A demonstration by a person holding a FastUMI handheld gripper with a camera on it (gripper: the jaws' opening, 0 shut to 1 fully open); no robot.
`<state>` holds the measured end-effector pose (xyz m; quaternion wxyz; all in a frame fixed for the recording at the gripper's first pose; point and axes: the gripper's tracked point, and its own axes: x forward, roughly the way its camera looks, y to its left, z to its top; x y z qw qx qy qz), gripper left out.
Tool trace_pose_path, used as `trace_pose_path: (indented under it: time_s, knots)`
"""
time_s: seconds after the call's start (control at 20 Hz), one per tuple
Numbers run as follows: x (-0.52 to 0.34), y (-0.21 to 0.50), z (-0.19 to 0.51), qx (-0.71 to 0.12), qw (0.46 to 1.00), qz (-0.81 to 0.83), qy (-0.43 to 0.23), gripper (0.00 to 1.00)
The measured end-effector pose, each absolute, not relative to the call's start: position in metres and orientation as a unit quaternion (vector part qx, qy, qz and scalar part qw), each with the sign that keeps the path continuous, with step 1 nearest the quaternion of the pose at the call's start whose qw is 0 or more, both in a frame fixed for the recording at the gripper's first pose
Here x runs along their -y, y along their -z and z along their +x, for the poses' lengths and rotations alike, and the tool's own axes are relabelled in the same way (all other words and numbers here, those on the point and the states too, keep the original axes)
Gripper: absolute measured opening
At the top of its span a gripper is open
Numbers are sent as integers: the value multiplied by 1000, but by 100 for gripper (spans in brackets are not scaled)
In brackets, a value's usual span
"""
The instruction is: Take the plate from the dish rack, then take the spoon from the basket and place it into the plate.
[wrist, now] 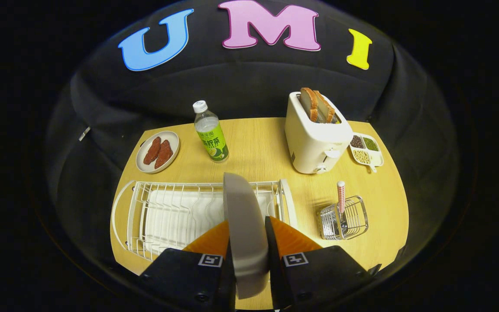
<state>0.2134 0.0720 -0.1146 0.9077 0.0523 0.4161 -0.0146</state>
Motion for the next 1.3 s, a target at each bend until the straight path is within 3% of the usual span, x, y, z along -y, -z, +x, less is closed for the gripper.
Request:
trace_pose_path:
  time_s: [0.15, 0.7, 1.3]
  knots:
    - [-66, 118, 207, -427, 902, 63, 9, 29]
    - [-22, 72, 167, -387, 914, 115, -32, 29]
    - [37, 100, 51, -401, 894, 187, -65, 29]
